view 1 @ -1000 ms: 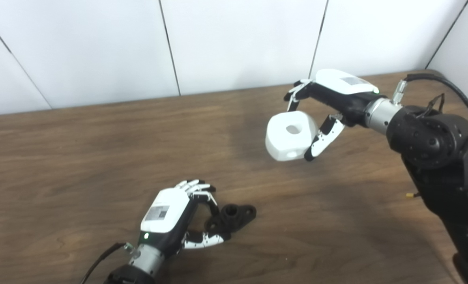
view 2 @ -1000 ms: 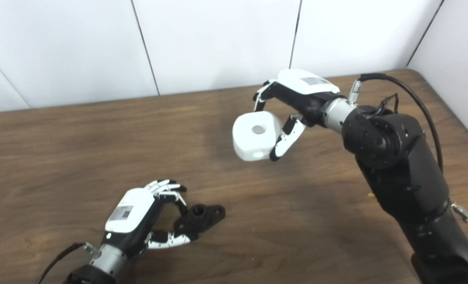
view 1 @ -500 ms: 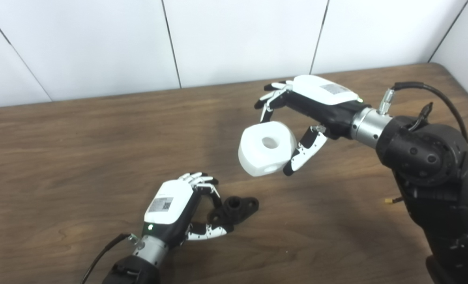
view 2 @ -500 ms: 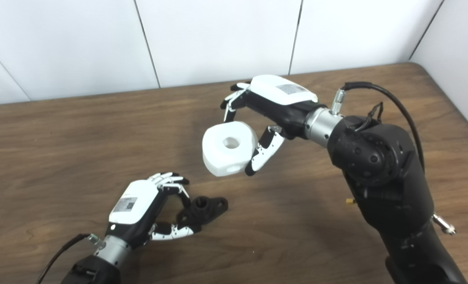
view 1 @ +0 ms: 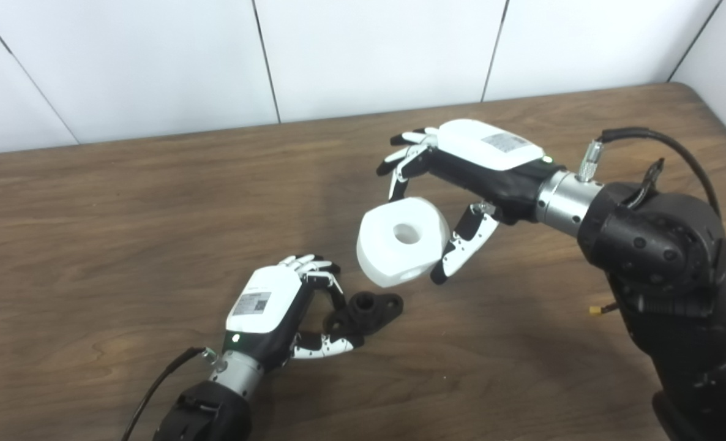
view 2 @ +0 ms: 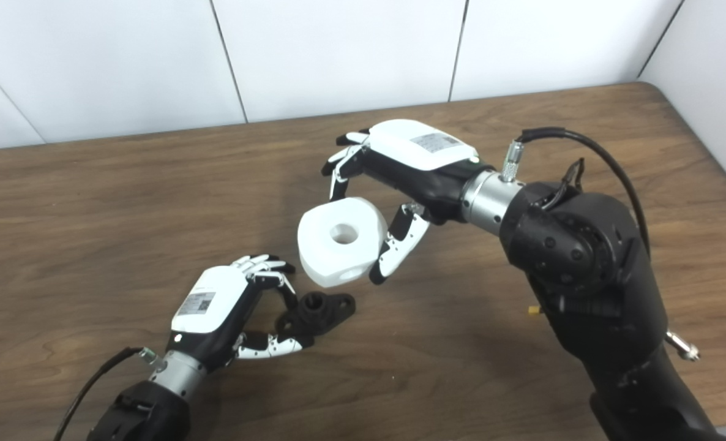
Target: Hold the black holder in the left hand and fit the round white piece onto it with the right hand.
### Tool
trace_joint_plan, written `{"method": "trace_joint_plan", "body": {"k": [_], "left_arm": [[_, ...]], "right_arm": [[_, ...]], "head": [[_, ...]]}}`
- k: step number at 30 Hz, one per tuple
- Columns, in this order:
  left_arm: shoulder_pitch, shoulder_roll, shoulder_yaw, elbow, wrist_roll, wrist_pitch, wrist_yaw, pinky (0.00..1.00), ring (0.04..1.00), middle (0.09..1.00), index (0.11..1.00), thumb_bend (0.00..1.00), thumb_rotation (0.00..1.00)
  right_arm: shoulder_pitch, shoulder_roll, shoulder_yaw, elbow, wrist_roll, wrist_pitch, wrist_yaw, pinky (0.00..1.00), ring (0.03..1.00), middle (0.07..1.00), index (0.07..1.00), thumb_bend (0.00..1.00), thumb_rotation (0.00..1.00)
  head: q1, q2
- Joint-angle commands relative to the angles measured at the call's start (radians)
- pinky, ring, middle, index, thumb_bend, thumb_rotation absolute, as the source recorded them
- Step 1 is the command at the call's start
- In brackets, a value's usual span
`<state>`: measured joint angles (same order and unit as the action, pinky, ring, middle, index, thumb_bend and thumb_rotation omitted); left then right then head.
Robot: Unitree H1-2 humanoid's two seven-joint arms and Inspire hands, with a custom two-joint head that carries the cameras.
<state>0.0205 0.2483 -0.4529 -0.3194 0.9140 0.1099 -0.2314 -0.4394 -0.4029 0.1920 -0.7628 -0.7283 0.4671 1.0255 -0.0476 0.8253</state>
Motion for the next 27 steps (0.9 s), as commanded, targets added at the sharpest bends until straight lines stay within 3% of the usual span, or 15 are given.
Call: {"method": "trace_joint_plan", "body": {"k": [1, 10, 19, 27], "left_arm": [[0.017, -0.001, -0.027, 0.012, 0.016, 0.018, -0.071, 0.90, 0.874, 0.801, 0.489, 0.51, 0.06], [0.016, -0.022, -0.046, -0.001, 0.040, 0.043, -0.084, 0.89, 0.871, 0.797, 0.489, 0.51, 0.06], [0.015, -0.035, -0.057, -0.021, 0.051, 0.065, -0.109, 0.88, 0.879, 0.807, 0.489, 0.51, 0.06], [0.011, -0.053, -0.057, -0.040, 0.076, 0.095, -0.143, 0.91, 0.885, 0.808, 0.489, 0.51, 0.06]], "right_arm": [[-0.024, 0.003, -0.009, -0.016, -0.002, 0.001, -0.005, 1.00, 0.967, 0.833, 0.483, 0.52, 0.13], [0.015, 0.002, 0.014, -0.001, 0.009, -0.029, -0.063, 1.00, 0.953, 0.823, 0.482, 0.52, 0.14], [0.036, -0.009, 0.039, 0.009, 0.009, -0.022, -0.065, 1.00, 0.960, 0.836, 0.483, 0.52, 0.14], [0.064, -0.004, 0.072, 0.047, 0.021, -0.061, -0.108, 1.00, 0.952, 0.830, 0.483, 0.52, 0.14]], "head": [[0.005, 0.003], [0.093, 0.004], [0.076, 0.026], [0.093, 0.029]]}}
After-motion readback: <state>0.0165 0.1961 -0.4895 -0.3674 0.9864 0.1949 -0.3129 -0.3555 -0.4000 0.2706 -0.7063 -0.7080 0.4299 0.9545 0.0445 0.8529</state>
